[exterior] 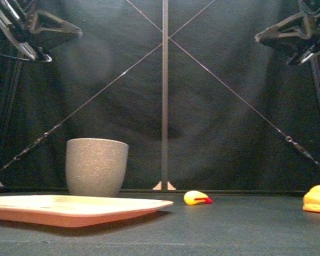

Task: Pick the shrimp then place it in the grey bowl
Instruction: Pick the shrimp

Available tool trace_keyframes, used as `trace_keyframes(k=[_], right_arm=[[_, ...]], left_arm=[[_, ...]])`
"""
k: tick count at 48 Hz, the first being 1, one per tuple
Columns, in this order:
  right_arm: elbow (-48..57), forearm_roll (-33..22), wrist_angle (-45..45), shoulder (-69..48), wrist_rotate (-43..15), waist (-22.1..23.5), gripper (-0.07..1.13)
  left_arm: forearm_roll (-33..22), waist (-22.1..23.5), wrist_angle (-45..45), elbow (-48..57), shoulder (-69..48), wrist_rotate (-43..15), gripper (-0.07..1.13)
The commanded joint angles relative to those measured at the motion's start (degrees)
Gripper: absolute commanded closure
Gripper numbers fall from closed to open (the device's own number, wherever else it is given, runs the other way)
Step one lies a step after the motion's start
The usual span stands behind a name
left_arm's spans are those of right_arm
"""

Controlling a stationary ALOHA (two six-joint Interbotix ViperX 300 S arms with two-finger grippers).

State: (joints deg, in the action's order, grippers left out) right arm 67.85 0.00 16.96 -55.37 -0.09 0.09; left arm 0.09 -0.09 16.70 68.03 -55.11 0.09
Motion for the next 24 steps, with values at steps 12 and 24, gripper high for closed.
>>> trace_keyframes(k=[12,24], right_arm=[[-2.8,-0.2,-1.5,11.3,0.0,1.1,1.0],[-8.9,-0.9,-7.4,22.1,0.0,1.3,0.85]], left_arm=[[3.3,-0.1,0.5,-1.0,0.6,-0.3,0.98],[4.4,-1.6,0.9,-1.1,0.8,-0.3,0.98]])
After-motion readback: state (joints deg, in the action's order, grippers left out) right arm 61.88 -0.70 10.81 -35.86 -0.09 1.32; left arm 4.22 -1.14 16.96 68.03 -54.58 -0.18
